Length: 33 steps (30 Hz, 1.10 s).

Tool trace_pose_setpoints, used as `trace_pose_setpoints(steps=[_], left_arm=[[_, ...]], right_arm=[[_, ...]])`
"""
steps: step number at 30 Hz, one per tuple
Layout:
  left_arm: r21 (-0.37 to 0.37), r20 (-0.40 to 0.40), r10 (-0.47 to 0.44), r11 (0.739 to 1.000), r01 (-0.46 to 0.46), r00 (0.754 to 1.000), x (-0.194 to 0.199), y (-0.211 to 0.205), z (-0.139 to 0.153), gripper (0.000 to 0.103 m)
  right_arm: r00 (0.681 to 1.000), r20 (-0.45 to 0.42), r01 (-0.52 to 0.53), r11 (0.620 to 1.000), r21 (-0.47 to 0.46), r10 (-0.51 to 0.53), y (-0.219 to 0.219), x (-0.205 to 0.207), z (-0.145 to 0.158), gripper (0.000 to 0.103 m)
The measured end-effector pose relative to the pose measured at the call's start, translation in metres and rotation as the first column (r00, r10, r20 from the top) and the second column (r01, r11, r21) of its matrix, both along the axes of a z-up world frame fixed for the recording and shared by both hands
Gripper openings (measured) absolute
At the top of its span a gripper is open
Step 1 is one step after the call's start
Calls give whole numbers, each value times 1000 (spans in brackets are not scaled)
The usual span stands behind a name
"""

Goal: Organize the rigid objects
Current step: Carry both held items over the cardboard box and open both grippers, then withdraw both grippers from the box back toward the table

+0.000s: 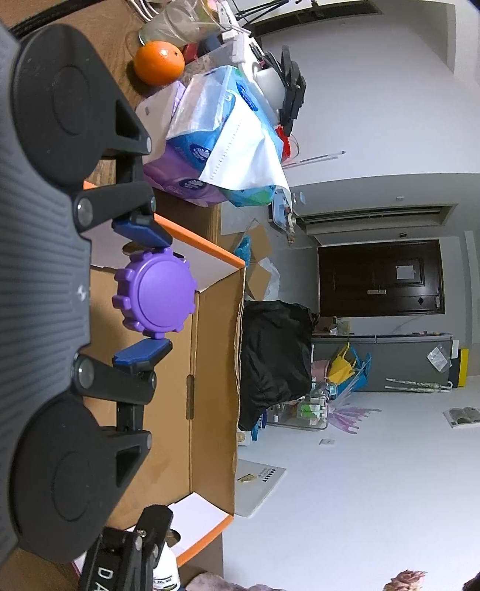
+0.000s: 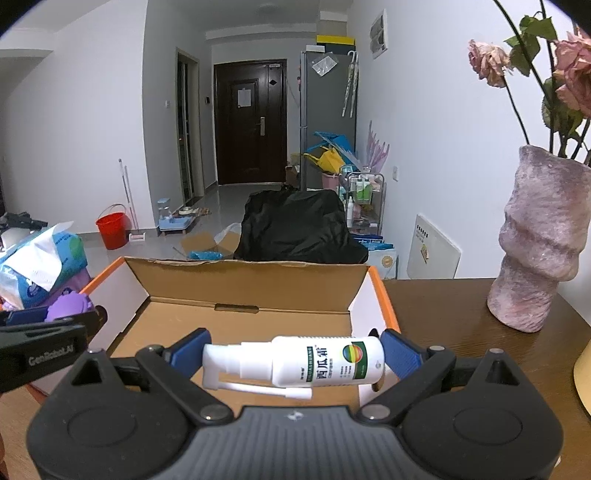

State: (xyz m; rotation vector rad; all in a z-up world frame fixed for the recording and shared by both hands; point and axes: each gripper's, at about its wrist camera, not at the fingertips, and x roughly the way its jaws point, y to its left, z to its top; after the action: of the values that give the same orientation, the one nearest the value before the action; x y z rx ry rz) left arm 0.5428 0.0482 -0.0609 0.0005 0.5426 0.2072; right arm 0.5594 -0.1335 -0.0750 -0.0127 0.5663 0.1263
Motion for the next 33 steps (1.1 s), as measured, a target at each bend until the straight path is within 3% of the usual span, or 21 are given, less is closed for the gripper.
trace_pose_setpoints(steps=[9, 13, 15, 16, 25, 33], left_arm=[[1, -9, -23, 1000, 23, 1000, 2, 0, -3, 57], [23, 4, 11, 1000, -11, 1000, 1, 1, -2, 89], [32, 13, 24, 999, -24, 1000, 0, 2, -1, 93], [31, 15, 31, 999, -31, 999, 0, 3, 0, 102], [28, 22, 54, 998, -54, 998, -3, 5, 3, 103], [-18, 18, 67, 998, -67, 998, -12, 10, 9, 103]], right_arm=[[1000, -7, -15, 1000, -13, 15, 3, 2, -5, 98], [1000, -8, 7, 1000, -9, -7, 1, 1, -4, 103], [1000, -2, 17, 1000, -9, -17, 0, 0, -2, 103], [1000, -3, 22, 1000, -8, -22, -1, -1, -1, 103], [999, 0, 34, 999, 1, -34, -5, -1, 1, 103], [999, 20, 35, 999, -3, -35, -5, -13, 9, 103]])
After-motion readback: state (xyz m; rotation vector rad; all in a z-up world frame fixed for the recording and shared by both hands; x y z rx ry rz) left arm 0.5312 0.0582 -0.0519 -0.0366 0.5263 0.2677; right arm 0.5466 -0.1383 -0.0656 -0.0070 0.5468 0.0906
